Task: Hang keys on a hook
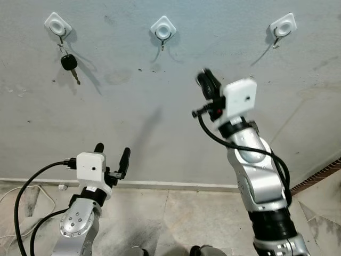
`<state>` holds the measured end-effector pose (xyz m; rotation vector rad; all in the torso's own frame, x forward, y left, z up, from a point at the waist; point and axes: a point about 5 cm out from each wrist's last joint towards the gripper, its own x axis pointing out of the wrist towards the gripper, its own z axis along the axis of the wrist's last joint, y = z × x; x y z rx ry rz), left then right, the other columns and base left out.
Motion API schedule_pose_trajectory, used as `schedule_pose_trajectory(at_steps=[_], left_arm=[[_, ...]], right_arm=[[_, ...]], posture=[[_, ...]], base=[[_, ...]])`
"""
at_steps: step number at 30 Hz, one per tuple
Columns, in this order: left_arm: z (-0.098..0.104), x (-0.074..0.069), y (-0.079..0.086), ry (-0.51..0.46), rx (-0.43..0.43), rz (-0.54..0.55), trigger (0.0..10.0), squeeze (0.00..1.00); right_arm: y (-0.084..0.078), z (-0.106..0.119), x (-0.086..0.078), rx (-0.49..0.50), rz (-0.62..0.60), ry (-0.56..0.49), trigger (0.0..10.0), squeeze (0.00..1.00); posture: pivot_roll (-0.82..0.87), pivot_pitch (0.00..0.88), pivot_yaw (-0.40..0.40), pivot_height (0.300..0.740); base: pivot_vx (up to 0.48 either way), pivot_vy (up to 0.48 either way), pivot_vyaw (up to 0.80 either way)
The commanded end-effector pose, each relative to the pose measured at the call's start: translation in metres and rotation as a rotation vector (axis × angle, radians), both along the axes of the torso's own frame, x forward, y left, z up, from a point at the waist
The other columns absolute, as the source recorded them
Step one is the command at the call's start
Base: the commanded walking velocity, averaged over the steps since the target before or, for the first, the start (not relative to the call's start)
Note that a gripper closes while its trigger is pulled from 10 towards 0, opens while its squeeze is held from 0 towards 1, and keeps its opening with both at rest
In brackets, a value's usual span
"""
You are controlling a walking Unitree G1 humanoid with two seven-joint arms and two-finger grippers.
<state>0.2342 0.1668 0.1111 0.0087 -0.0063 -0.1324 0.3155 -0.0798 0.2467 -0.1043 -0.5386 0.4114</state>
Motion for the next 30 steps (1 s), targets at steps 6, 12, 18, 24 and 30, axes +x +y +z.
schedule_pose_trajectory(at_steps=[6,12,18,24,30], left_arm=[[0.000,-0.004,0.007,0.018,0.016,0.035,10.0,0.00],[0.001,0.000,0.006,0.014,0.017,0.035,10.0,0.00],[0.002,0.002,0.005,0.013,0.016,0.028,10.0,0.00],[0.001,0.004,0.002,0.015,0.013,0.020,10.0,0.00],[0.002,0.006,0.002,0.012,0.011,0.015,10.0,0.00]], right_arm=[[0.000,-0.001,0.007,0.012,0.007,0.010,10.0,0.00],[0.001,0.002,0.010,0.021,0.003,-0.001,10.0,0.00],[0.001,0.007,0.013,0.035,-0.012,-0.022,10.0,0.00],[-0.004,0.014,0.016,0.048,-0.051,-0.059,10.0,0.00],[-0.013,0.024,0.018,0.059,-0.101,-0.104,10.0,0.00]], posture=[[0.15,0.196,0.017,0.740],[0.14,0.193,0.019,0.740],[0.14,0.194,0.022,0.740],[0.14,0.194,0.025,0.740],[0.13,0.190,0.028,0.740]], base=[[0.000,0.000,0.80],[0.000,0.000,0.80],[0.000,0.000,0.42],[0.000,0.000,0.00],[0.000,0.000,0.00]])
